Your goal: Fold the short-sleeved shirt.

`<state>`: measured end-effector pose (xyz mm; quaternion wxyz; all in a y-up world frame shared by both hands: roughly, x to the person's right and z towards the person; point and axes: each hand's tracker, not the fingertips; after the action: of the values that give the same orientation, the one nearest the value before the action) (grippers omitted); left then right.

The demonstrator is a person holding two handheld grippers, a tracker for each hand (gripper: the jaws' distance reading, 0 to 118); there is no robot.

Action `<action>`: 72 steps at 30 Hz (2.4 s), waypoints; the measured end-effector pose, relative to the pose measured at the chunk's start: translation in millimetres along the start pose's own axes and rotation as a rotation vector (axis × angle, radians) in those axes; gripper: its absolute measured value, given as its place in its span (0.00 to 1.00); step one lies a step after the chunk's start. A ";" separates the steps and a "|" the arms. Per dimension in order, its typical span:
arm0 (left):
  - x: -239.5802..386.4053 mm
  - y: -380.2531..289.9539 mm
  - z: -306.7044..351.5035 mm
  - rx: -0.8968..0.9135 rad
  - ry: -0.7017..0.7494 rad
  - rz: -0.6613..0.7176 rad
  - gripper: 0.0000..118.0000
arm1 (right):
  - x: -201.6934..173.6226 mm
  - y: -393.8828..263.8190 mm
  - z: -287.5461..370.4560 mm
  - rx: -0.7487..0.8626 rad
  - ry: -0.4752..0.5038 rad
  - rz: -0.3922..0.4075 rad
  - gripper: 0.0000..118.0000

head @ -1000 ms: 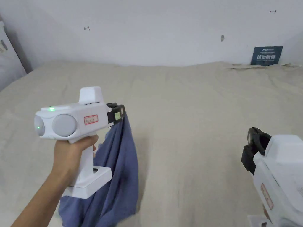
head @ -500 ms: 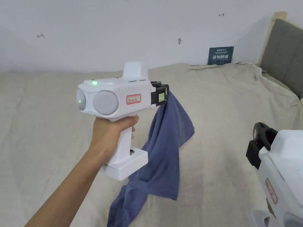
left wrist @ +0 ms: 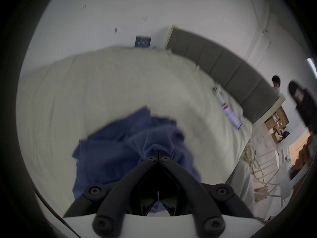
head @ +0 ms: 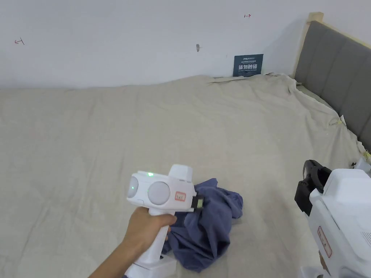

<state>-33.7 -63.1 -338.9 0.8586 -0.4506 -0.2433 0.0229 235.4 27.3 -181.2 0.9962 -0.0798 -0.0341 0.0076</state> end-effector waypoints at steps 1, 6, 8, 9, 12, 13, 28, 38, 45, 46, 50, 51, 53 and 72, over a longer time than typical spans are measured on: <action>-3.3 -8.5 -11.6 -0.053 0.014 -0.004 0.00 | 0.2 -1.4 -1.4 -0.005 0.002 -0.003 0.00; -14.6 -45.6 -53.1 -0.200 0.086 0.016 0.00 | -4.1 -3.9 -0.4 -0.018 0.012 0.001 0.00; -17.6 -52.6 -57.9 -0.204 0.095 0.034 0.00 | -4.4 -4.6 -0.7 -0.021 0.016 0.006 0.00; -18.9 -52.8 -55.6 -0.194 0.094 0.045 0.00 | -4.5 -4.7 -0.8 -0.021 0.018 0.008 0.00; -20.1 -44.7 -44.5 -0.162 0.075 0.081 0.17 | -12.9 0.3 3.7 -0.022 0.021 0.010 0.00; -18.6 -42.7 -39.8 -0.152 0.077 0.074 0.39 | -13.8 0.8 3.6 -0.022 0.023 0.009 0.00; -31.6 -21.6 111.6 0.377 0.217 0.064 1.00 | -25.1 11.3 5.7 0.012 0.054 0.009 0.00; -43.1 -60.8 169.8 0.736 0.492 -0.015 0.64 | -31.6 12.5 5.0 0.030 0.076 0.012 0.00; -54.8 -79.5 176.2 0.771 0.541 0.008 0.00 | -36.4 13.6 7.8 0.037 0.081 0.015 0.00; -55.9 -82.3 177.7 0.772 0.533 0.018 0.00 | -35.7 12.8 7.3 0.038 0.081 0.014 0.00; -56.1 -91.0 178.1 0.779 0.575 0.022 0.00 | -34.1 11.7 7.3 0.039 0.080 0.012 0.00; -56.6 -92.5 178.7 0.778 0.577 0.021 0.00 | -33.5 11.3 7.0 0.040 0.080 0.011 0.00; -57.3 -92.1 177.9 0.768 0.582 0.024 0.00 | -33.0 11.3 7.3 0.040 0.080 0.011 0.00; -87.1 -97.5 127.5 0.271 0.431 0.212 0.08 | -41.5 10.6 8.9 0.018 0.084 0.009 0.00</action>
<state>-183.9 -46.2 -236.3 0.9358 -0.3492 -0.0014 0.0486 193.4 38.3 -176.9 0.9974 -0.0712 0.0080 0.0088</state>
